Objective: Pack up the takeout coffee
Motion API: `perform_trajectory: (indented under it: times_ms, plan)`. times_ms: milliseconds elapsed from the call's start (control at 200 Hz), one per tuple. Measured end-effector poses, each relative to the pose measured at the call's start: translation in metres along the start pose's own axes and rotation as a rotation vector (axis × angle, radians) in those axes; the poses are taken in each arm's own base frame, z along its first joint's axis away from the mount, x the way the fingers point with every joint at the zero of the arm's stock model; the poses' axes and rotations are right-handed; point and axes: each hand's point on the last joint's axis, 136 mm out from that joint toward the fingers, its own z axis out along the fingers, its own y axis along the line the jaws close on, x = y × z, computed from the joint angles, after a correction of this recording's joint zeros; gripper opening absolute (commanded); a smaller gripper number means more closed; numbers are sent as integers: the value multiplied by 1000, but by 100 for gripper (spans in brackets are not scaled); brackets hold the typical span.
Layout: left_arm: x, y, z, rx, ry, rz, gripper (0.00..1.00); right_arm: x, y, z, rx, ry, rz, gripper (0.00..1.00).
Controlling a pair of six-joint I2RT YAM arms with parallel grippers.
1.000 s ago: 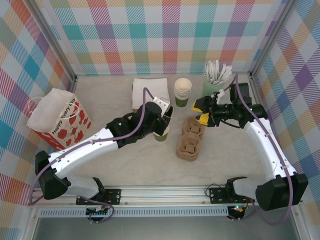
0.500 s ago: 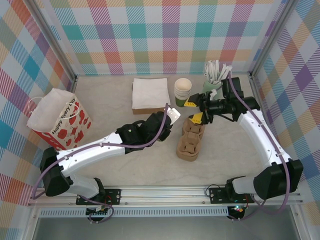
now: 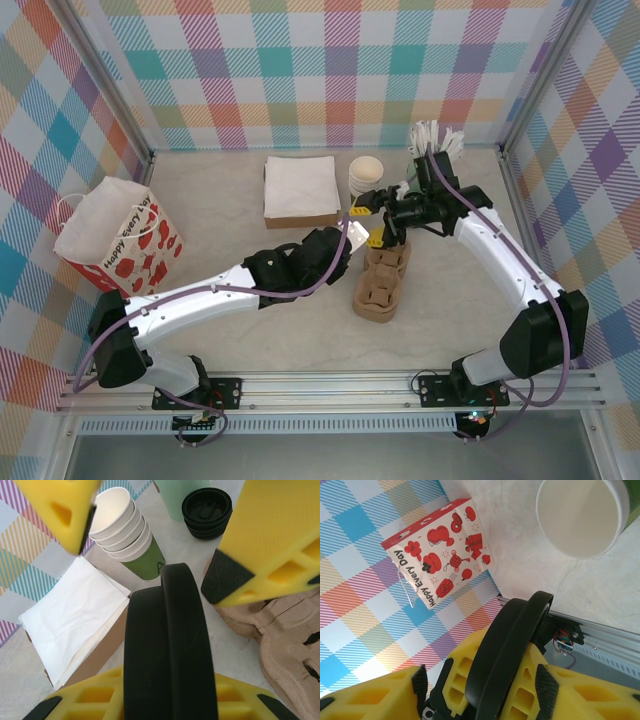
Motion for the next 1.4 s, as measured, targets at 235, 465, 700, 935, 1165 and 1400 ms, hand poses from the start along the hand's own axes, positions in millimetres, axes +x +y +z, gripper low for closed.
perform_trajectory:
  times_ms: [235, 465, 700, 935, 1165, 1400]
  plan:
    - [-1, 2, 0, -9, -5, -4, 18, 3, 2, 7, 1, 10, 11, 25]
    - [-1, 0, 0, -7, -2, -32, 44, 1, 5, 9, -19, 13, 5, 9]
    - [3, -2, -14, 35, -32, -111, 86, -7, -17, 21, 8, -2, -37, 7]
    - [-1, 21, -50, 130, -105, -319, 100, -15, -22, 20, 5, -66, -245, 5]
    - [17, 73, -62, 175, -124, -760, 100, -12, -18, 13, -53, -129, -497, 5]
    - [33, 71, -43, 313, -11, -1209, 100, -15, -10, 16, -110, -155, -695, 5]
